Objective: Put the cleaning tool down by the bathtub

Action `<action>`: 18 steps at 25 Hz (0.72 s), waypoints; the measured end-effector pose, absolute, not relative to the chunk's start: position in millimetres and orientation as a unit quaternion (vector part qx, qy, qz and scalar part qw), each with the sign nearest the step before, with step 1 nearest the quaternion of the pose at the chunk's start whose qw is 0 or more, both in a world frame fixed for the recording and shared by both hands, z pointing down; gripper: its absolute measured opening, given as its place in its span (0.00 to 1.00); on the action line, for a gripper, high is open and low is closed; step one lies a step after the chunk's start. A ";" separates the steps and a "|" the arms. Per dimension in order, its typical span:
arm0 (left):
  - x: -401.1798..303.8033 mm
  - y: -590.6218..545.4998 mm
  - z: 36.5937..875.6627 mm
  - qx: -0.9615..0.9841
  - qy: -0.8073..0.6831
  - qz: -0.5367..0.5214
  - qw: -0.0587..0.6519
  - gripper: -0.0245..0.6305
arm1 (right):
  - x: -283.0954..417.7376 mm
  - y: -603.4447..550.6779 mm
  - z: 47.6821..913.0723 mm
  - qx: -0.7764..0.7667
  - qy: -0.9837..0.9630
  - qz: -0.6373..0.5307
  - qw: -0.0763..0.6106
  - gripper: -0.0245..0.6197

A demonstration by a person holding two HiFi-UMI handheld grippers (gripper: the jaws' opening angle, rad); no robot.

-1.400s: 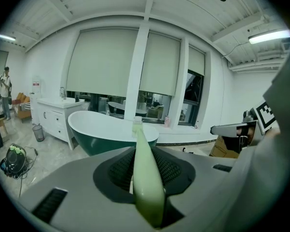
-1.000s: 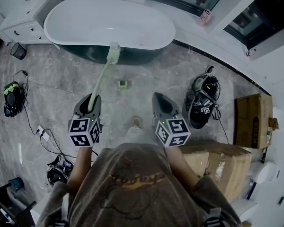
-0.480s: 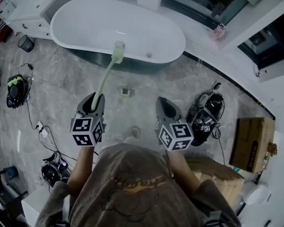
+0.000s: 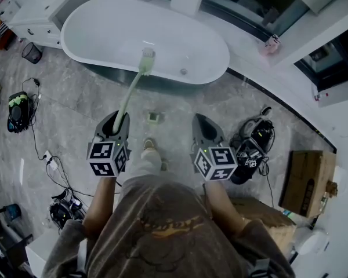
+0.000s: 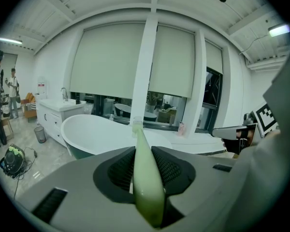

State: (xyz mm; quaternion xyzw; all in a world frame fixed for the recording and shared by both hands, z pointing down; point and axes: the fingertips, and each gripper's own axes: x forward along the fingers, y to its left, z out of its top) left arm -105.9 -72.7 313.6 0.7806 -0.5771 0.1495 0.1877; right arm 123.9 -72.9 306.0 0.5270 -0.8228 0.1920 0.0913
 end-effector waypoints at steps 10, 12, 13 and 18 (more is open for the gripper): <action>-111.8 -118.6 320.6 0.785 -0.566 0.159 0.193 0.19 | 119.7 -114.3 310.7 0.543 -0.812 0.200 0.083 0.04; -110.3 -126.3 324.5 0.786 -0.564 0.162 0.195 0.19 | 121.3 -119.3 315.6 0.544 -0.809 0.205 0.085 0.04; -109.9 -130.0 327.0 0.786 -0.563 0.164 0.196 0.19 | 121.6 -121.9 318.4 0.545 -0.808 0.207 0.086 0.04; -112.3 -140.5 351.4 0.781 -0.559 0.182 0.209 0.19 | 115.3 -133.8 336.4 0.541 -0.807 0.218 0.094 0.04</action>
